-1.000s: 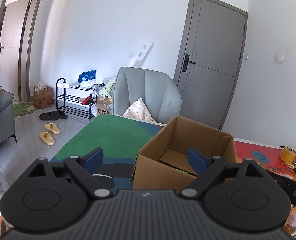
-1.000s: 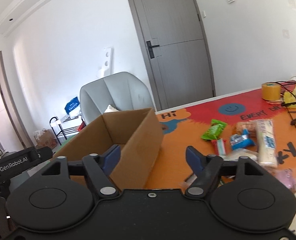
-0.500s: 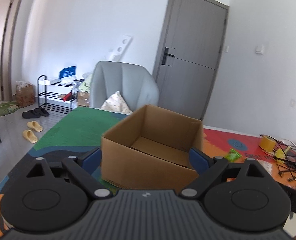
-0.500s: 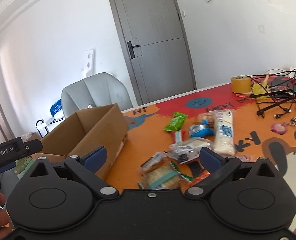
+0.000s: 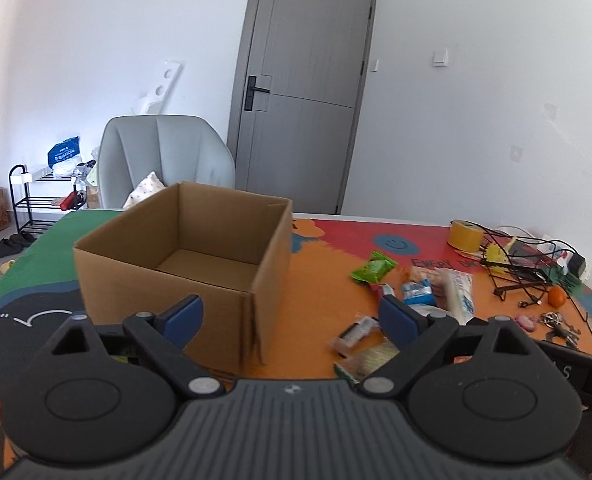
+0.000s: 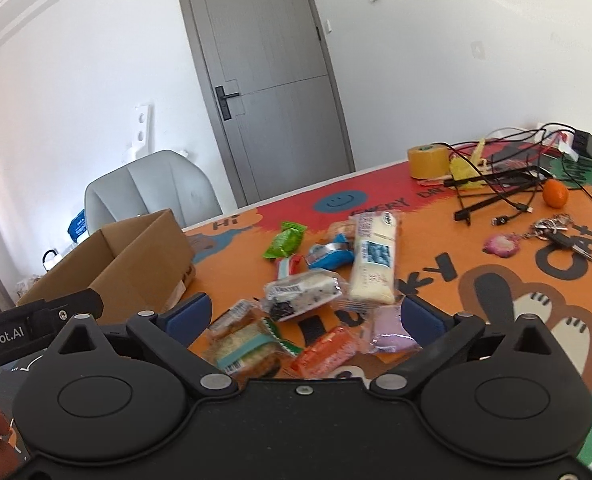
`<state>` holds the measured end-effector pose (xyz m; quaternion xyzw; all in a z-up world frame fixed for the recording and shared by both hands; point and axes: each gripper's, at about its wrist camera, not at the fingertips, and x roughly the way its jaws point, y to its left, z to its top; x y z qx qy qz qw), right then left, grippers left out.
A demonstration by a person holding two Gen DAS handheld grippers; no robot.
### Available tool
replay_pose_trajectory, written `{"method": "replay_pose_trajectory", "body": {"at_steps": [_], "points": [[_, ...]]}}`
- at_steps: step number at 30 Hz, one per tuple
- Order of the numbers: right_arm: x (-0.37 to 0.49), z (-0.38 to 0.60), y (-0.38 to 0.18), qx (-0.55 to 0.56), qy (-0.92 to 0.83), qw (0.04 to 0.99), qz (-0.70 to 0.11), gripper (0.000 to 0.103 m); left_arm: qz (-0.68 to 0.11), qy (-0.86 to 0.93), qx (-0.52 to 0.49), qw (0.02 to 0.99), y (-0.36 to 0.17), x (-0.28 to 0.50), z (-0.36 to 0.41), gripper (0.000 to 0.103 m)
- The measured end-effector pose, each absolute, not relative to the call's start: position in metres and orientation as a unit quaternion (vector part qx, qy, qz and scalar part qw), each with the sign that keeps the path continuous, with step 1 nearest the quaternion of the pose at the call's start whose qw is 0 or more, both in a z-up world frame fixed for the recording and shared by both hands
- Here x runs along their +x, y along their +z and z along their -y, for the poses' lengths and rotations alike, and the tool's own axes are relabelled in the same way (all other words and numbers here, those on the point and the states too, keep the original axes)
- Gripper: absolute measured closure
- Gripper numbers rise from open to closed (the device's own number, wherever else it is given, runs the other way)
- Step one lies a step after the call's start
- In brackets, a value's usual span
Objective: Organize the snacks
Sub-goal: 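Move both grippers back toward the snack pile, then grasp the orange patterned packet with the left gripper while the right gripper grasps the purple packet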
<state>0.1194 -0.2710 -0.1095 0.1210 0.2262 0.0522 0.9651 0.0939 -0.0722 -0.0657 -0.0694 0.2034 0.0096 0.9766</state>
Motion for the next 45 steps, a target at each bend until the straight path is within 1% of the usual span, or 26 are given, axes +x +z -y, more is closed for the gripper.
{"method": "replay_pose_trajectory", "body": {"at_steps": [11,21,23,24,26,29,30,31,32,34,38,39,40,42,44,45], "points": [[0.110,0.322,-0.115,0.141,0.000,0.963,-0.232,0.001,-0.220,-0.016,-0.063,0.973,-0.076,0.096,0.114,0.009],[0.111,0.342,-0.125,0.144,-0.020,0.959,-0.242,0.001,-0.236,-0.046,-0.044,0.970,-0.093,0.109,0.143,0.010],[0.113,0.343,-0.128,0.144,-0.020,0.958,-0.245,0.005,-0.241,-0.057,-0.044,0.968,-0.096,0.113,0.147,0.012],[0.114,0.343,-0.130,0.143,-0.019,0.958,-0.248,0.009,-0.243,-0.060,-0.046,0.967,-0.098,0.115,0.149,0.013],[0.117,0.342,-0.133,0.143,-0.014,0.956,-0.254,0.014,-0.247,-0.069,-0.056,0.965,-0.101,0.119,0.151,0.018],[0.122,0.342,-0.139,0.149,-0.010,0.953,-0.264,0.021,-0.251,-0.082,-0.059,0.963,-0.105,0.125,0.159,0.030],[0.125,0.342,-0.140,0.149,-0.008,0.952,-0.267,0.025,-0.255,-0.084,-0.056,0.962,-0.107,0.127,0.162,0.039],[0.127,0.341,-0.141,0.150,-0.006,0.951,-0.271,0.027,-0.259,-0.086,-0.058,0.960,-0.109,0.129,0.163,0.044],[0.129,0.341,-0.142,0.152,-0.004,0.950,-0.274,0.028,-0.264,-0.091,-0.061,0.958,-0.111,0.131,0.165,0.046],[0.133,0.340,-0.143,0.156,0.002,0.949,-0.275,0.034,-0.270,-0.098,-0.066,0.956,-0.114,0.135,0.167,0.054],[0.144,0.338,-0.144,0.163,0.013,0.946,-0.280,0.038,-0.277,-0.104,-0.071,0.953,-0.118,0.140,0.169,0.064],[0.147,0.336,-0.144,0.163,0.017,0.946,-0.281,0.040,-0.279,-0.107,-0.073,0.951,-0.118,0.141,0.169,0.067],[0.151,0.335,-0.145,0.163,0.020,0.945,-0.284,0.041,-0.281,-0.109,-0.075,0.951,-0.118,0.142,0.169,0.069],[0.159,0.332,-0.146,0.168,0.024,0.942,-0.289,0.042,-0.281,-0.111,-0.078,0.950,-0.118,0.144,0.169,0.069],[0.165,0.329,-0.148,0.164,0.026,0.941,-0.294,0.048,-0.282,-0.110,-0.082,0.950,-0.118,0.146,0.168,0.069],[0.168,0.327,-0.150,0.159,0.026,0.940,-0.300,0.057,-0.283,-0.111,-0.084,0.949,-0.118,0.147,0.168,0.069]]}}
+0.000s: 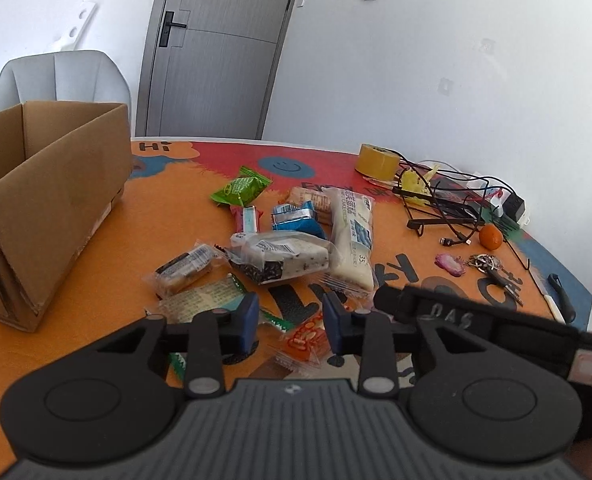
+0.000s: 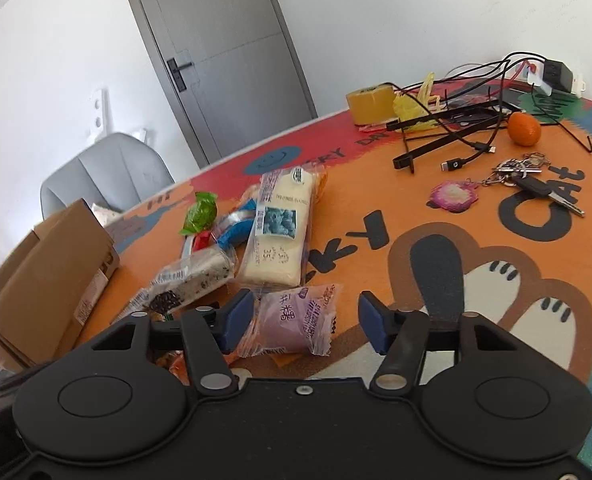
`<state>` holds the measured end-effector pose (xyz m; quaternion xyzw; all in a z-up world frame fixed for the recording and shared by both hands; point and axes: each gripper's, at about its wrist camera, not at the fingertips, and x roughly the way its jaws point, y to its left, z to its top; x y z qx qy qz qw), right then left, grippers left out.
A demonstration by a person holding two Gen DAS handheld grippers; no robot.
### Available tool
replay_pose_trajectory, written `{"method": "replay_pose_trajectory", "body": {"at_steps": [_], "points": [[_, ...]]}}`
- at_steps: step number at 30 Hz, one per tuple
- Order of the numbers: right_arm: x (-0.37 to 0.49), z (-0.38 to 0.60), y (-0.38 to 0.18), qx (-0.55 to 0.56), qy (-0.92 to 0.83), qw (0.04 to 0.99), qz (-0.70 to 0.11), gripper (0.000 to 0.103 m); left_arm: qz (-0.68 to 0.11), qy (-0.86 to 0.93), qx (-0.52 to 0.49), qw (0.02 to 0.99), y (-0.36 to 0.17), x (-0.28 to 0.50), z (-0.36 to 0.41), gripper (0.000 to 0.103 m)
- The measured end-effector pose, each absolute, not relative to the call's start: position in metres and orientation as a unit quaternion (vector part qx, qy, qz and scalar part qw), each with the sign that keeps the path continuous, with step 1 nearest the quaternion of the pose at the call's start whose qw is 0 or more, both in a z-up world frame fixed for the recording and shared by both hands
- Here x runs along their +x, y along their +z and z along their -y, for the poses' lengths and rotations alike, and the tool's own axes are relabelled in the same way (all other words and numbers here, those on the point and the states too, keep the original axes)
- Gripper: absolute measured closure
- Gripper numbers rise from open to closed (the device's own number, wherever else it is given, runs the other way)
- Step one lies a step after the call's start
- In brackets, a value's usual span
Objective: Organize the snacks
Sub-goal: 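Grasp the orange patterned packet with the left gripper while the right gripper grasps the purple packet, then carry both packets into the cardboard box and open both grippers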
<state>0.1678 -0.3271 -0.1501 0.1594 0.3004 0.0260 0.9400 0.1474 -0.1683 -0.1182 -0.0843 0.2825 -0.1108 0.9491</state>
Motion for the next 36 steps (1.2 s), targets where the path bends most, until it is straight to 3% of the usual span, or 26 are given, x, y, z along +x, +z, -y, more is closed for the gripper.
{"method": "replay_pose_trajectory", "body": {"at_steps": [1,3,21,25,36], "points": [[0.170,0.327,-0.153,0.159,0.031,0.938,-0.308,0.066,-0.283,-0.112,-0.085,0.949,-0.118,0.149,0.169,0.069],[0.168,0.329,-0.156,0.177,0.042,0.933,-0.311,0.067,-0.286,-0.112,-0.083,0.948,-0.119,0.152,0.171,0.069],[0.144,0.352,-0.157,0.175,0.014,0.936,-0.304,0.064,-0.315,-0.131,-0.049,0.939,-0.140,0.161,0.200,0.070],[0.145,0.347,-0.157,0.157,0.015,0.940,-0.301,0.061,-0.316,-0.131,-0.041,0.939,-0.140,0.161,0.202,0.083],[0.141,0.337,-0.151,0.152,0.024,0.943,-0.295,0.071,-0.299,-0.135,-0.061,0.943,-0.125,0.150,0.191,0.086]]}}
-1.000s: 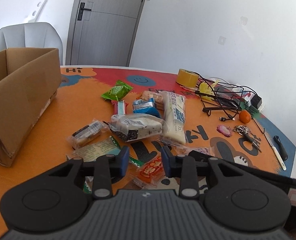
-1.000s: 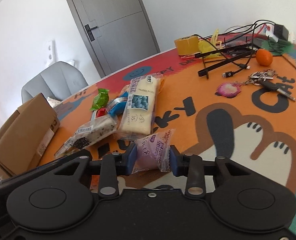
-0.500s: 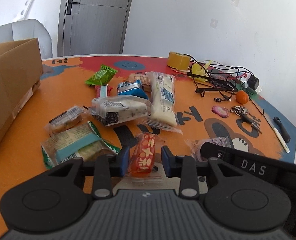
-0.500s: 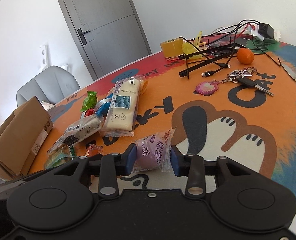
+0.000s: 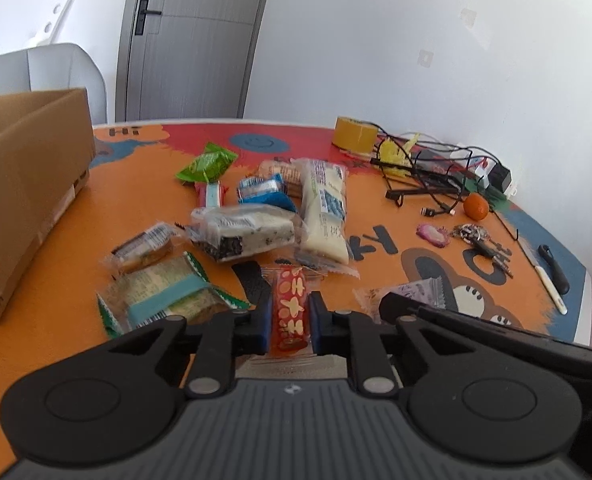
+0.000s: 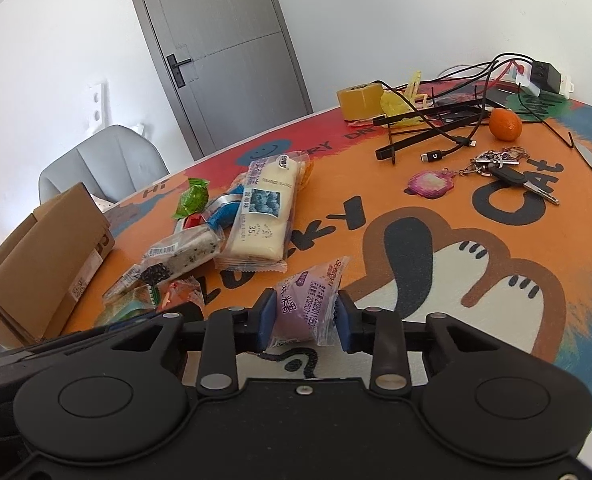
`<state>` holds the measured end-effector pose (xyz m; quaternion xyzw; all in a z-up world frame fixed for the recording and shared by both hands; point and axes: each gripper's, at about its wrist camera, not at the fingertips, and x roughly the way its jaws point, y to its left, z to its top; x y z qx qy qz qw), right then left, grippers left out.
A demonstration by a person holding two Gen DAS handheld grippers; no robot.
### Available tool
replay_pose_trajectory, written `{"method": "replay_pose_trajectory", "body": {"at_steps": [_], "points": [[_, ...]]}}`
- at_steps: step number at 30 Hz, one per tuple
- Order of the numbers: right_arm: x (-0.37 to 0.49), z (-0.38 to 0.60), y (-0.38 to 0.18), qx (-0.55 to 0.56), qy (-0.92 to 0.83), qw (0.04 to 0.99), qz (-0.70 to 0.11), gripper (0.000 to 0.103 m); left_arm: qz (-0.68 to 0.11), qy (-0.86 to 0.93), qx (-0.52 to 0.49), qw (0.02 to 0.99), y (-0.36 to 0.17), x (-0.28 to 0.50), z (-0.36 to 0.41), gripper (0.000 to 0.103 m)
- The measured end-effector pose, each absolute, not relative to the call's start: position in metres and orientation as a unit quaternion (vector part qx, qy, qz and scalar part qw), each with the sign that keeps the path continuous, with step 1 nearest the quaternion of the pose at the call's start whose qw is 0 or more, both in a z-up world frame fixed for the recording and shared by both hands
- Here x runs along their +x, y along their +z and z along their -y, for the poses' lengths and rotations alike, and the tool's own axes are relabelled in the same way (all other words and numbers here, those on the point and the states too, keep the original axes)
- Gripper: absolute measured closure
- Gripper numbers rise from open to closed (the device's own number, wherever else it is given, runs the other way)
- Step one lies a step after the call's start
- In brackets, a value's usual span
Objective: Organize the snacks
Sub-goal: 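Carry both packets into the cardboard box and open both grippers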
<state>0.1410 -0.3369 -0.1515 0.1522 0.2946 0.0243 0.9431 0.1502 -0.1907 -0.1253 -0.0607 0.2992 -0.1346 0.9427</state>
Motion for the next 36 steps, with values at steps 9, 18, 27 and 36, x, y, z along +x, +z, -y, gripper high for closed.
{"method": "replay_pose_trajectory", "body": {"at_steps": [9,18,27,36], "points": [[0.136,0.322,-0.135,0.148,0.042,0.950,-0.273,0.073,-0.266,-0.120,-0.074,0.954,-0.103,0.140,0.171,0.086],[0.132,0.299,-0.113,0.144,0.058,0.957,-0.245,0.076,-0.230,-0.084,-0.090,0.965,-0.079,0.133,0.138,0.086],[0.131,0.271,-0.097,0.135,0.084,0.963,-0.220,0.078,-0.198,-0.049,-0.104,0.973,-0.058,0.122,0.100,0.086],[0.135,0.247,-0.082,0.133,0.093,0.967,-0.199,0.078,-0.169,-0.013,-0.107,0.980,-0.040,0.113,0.070,0.086]]}}
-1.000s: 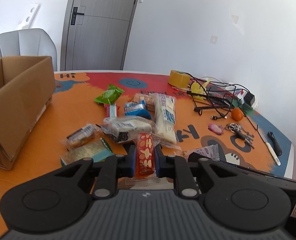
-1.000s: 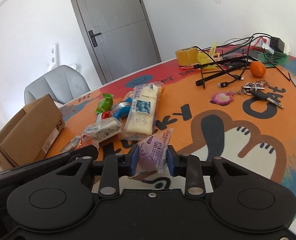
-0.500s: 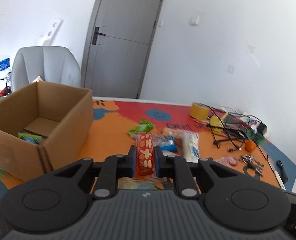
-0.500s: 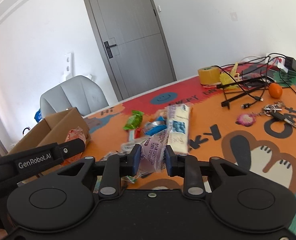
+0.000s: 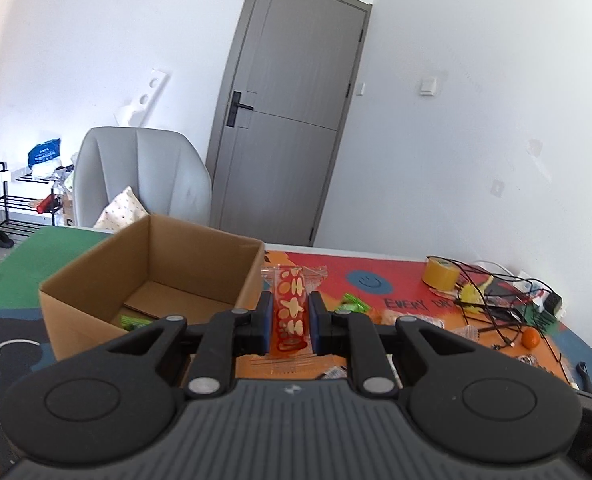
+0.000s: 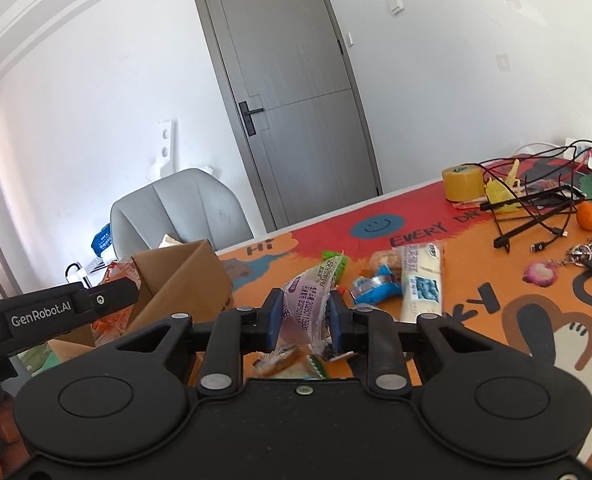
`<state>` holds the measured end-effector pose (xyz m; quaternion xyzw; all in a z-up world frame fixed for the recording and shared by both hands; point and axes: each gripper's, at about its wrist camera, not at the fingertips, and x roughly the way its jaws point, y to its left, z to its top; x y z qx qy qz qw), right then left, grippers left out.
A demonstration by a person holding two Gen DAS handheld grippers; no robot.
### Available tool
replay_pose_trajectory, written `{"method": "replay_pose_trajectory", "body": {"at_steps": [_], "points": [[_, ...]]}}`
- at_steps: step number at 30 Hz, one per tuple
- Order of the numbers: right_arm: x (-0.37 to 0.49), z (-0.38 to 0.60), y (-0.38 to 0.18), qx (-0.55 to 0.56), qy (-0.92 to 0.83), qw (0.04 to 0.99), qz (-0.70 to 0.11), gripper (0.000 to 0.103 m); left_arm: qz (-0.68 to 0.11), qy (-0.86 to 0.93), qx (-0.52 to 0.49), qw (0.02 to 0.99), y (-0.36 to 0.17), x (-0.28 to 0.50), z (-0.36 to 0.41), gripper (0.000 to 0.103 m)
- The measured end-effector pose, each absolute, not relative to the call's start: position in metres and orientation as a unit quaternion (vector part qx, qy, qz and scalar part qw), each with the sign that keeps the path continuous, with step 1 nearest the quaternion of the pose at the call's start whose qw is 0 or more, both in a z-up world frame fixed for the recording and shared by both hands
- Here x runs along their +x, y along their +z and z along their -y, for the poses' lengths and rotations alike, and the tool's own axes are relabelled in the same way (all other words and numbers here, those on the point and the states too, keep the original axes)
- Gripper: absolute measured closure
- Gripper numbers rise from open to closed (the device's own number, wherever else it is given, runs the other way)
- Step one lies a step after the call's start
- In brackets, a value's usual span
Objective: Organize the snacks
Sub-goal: 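Carry both packets into the cardboard box and open both grippers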
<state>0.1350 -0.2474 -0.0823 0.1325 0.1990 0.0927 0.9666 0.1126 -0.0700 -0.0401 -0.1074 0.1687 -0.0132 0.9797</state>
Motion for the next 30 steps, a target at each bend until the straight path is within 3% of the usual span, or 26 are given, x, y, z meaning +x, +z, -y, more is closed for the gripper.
{"method": "replay_pose_trajectory", "body": {"at_steps": [30], "points": [[0.180,0.139,-0.058,0.137,0.194,0.951,-0.200,0.078,-0.174,0.073,-0.123,0.974,-0.036,0.158,-0.021,0.086]]}}
